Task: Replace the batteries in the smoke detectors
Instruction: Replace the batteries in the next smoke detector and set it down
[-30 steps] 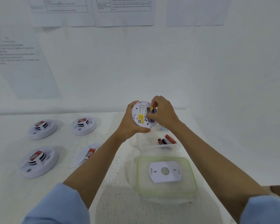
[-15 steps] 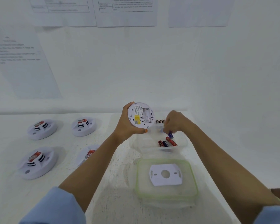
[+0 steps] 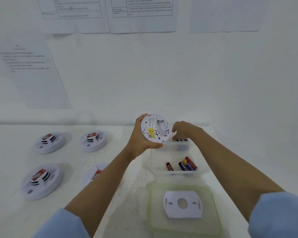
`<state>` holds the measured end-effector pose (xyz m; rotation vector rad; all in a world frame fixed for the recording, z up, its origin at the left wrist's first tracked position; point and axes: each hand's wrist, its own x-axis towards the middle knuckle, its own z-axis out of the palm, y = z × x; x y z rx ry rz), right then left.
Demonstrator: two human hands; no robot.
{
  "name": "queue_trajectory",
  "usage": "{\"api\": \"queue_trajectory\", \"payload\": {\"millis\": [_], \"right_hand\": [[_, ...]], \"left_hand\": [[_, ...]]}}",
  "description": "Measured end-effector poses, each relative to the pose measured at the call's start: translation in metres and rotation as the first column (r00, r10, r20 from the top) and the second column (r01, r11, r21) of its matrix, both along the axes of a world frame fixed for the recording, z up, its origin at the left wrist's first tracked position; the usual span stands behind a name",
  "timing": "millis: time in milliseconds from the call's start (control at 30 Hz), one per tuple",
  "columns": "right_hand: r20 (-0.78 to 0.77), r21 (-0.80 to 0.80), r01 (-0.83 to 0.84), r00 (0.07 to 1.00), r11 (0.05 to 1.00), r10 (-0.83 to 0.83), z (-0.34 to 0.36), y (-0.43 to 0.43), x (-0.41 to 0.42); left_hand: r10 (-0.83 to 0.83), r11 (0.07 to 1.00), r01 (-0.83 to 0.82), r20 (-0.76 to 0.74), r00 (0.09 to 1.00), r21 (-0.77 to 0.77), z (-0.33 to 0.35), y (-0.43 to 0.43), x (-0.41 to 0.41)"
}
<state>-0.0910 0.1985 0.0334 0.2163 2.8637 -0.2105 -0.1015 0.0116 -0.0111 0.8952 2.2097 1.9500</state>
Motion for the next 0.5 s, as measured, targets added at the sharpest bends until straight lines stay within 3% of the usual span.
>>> {"api": "queue_trajectory", "payload": {"millis": [300, 500], "right_hand": [[0.036, 0.065, 0.007, 0.999, 0.998, -0.009, -0.015, -0.001, -0.017], [-0.094, -0.104, -0.022, 0.995, 0.994, 0.013, -0.023, 0.003, -0.019]], "left_hand": [[0.006, 1.0, -0.006, -0.003, 1.0, -0.017, 0.001, 0.004, -0.006], [0.003, 1.0, -0.003, 0.005, 1.0, -0.011, 0.003, 0.006, -0.006]]}}
